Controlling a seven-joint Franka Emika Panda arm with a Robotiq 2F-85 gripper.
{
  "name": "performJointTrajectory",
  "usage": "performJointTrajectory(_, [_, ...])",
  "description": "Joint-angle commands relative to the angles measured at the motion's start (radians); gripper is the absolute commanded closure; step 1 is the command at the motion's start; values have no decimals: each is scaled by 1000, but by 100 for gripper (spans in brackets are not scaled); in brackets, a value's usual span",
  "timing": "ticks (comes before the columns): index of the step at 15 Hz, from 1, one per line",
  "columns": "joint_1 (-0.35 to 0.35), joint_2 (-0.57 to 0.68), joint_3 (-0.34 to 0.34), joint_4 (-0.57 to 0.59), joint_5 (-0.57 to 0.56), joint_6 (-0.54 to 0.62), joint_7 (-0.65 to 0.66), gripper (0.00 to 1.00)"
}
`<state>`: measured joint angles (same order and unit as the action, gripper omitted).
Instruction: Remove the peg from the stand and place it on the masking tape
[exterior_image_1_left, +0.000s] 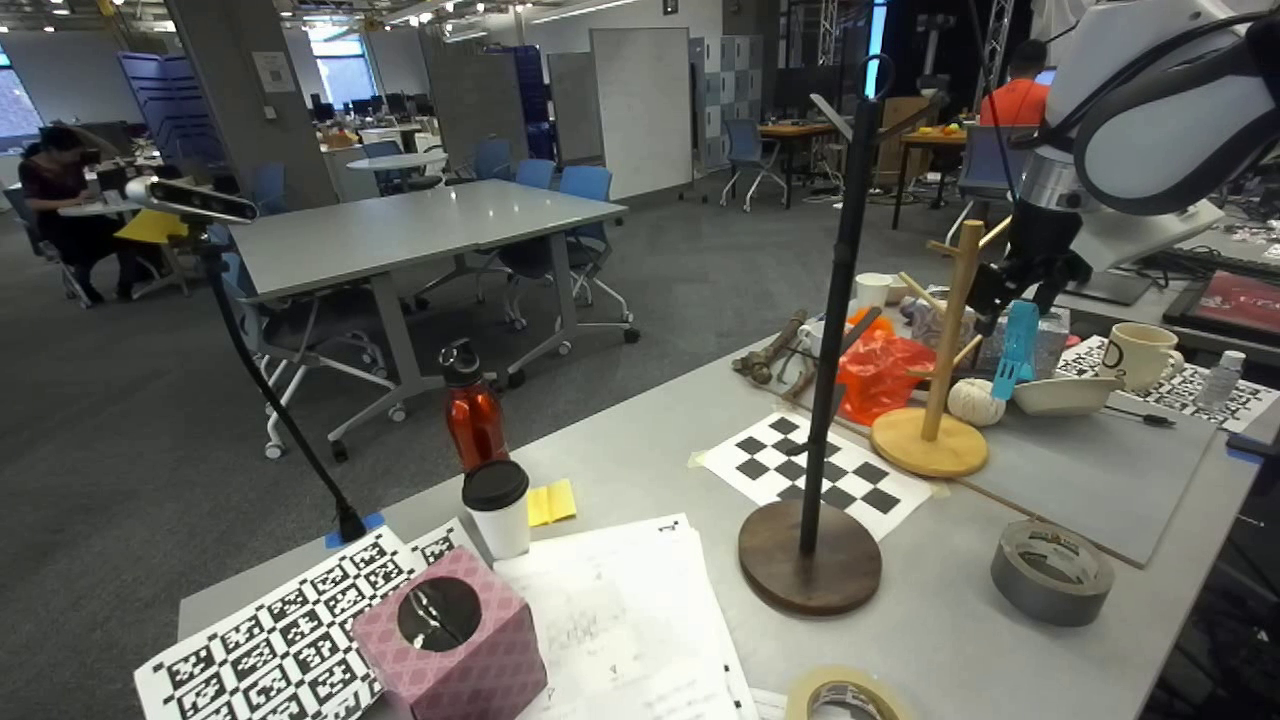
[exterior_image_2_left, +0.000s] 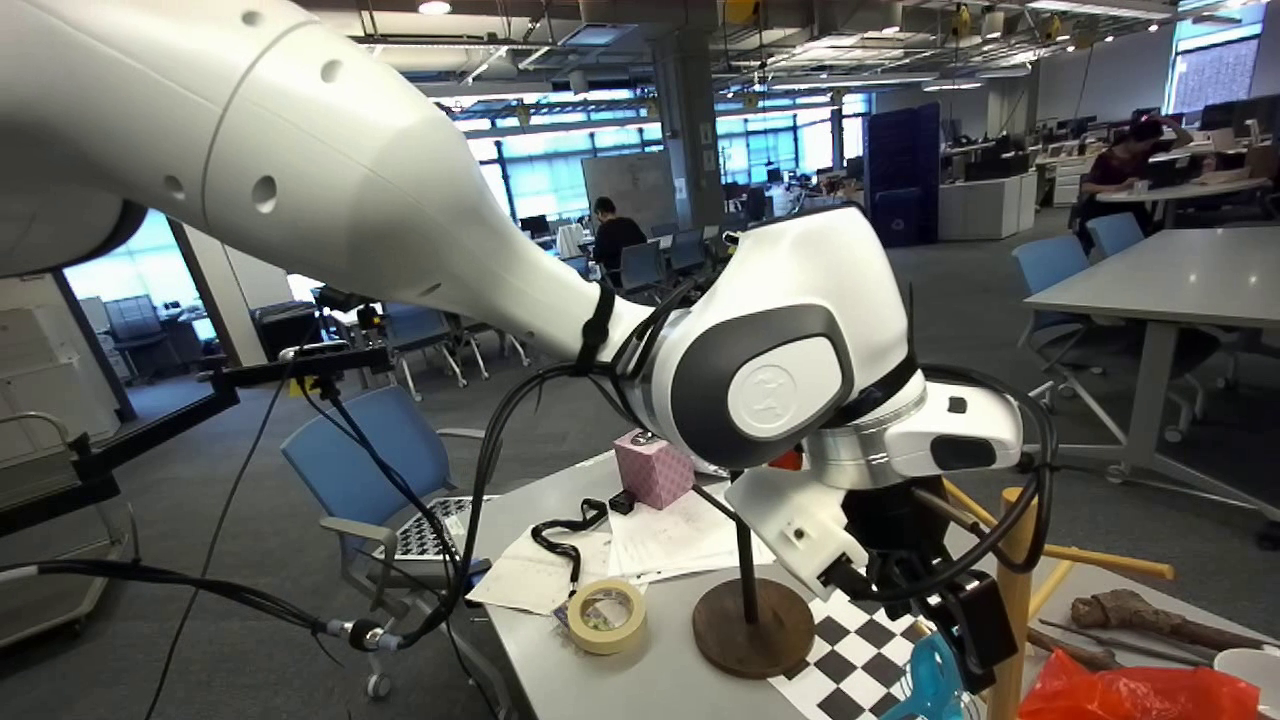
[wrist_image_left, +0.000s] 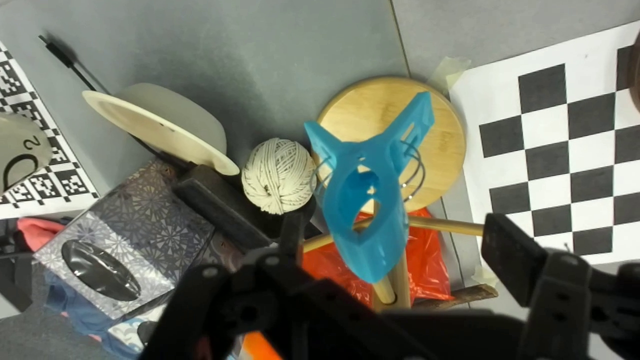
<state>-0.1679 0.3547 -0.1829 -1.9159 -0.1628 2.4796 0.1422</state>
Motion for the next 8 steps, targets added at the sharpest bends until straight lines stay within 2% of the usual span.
performJointTrajectory(1, [-6, 29, 3, 42, 33, 3, -34, 41])
performJointTrajectory(6, [-5, 30, 2, 50, 33, -3, -30, 80])
performJointTrajectory(8, [-4, 25, 0, 50, 30, -9, -29, 84])
